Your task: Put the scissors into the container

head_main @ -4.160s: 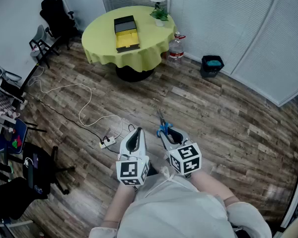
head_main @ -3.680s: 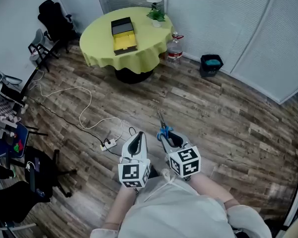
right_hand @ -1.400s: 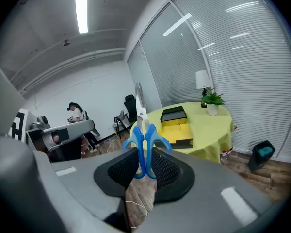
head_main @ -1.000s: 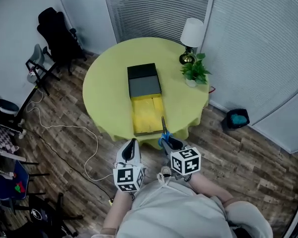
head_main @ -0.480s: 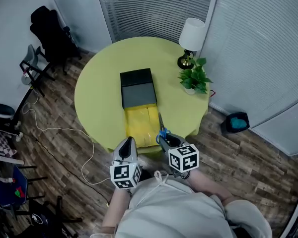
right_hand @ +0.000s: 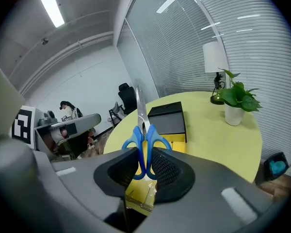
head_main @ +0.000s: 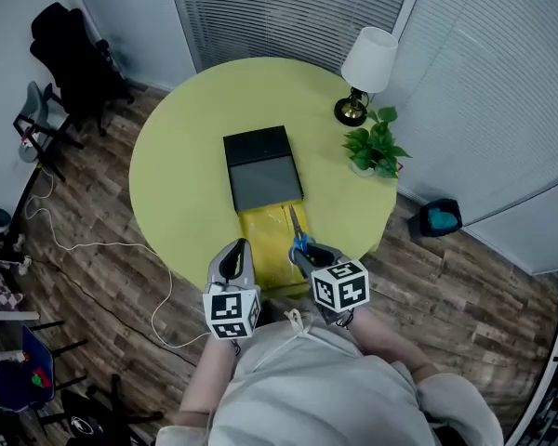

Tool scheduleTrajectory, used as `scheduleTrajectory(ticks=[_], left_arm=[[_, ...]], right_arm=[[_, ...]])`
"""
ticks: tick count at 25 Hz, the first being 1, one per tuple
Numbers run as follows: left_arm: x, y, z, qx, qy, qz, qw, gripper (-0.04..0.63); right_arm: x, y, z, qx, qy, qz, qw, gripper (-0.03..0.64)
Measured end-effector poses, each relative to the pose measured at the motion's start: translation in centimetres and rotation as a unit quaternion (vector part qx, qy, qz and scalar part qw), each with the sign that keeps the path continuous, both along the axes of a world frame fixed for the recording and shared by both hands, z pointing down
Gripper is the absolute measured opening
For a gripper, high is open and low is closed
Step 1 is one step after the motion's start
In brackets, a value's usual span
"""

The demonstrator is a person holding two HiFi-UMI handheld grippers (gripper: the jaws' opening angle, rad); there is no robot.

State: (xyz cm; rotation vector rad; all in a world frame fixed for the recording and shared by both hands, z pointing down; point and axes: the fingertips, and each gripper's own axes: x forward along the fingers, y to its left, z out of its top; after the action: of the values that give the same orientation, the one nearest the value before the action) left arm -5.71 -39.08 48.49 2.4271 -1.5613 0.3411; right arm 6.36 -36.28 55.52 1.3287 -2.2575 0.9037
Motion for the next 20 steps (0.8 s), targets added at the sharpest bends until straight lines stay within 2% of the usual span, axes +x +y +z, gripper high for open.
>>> scheduleTrajectory(ticks=[4, 9, 20], left_arm=[[-0.8, -1.9, 1.5, -0.014, -0.003, 0.015, 0.9998, 0.006], [-1.8, -3.5, 3.6, -0.032, 0.003, 0.021, 0.9993, 0.006], [-4.1, -4.3, 7.5, -0.073, 0.017, 0.007, 0.9971, 0.006]], right_arm=[[-0.9, -1.6, 2.0, -0.028, 0.018, 0.005, 0.999, 0.089], [-2.0, -2.5, 6.0, -0.081, 0.06, -0.016, 0.995, 0.089], [-4.2, -2.5, 13.9, -0.201, 0.138, -0.073, 0.967, 0.091]])
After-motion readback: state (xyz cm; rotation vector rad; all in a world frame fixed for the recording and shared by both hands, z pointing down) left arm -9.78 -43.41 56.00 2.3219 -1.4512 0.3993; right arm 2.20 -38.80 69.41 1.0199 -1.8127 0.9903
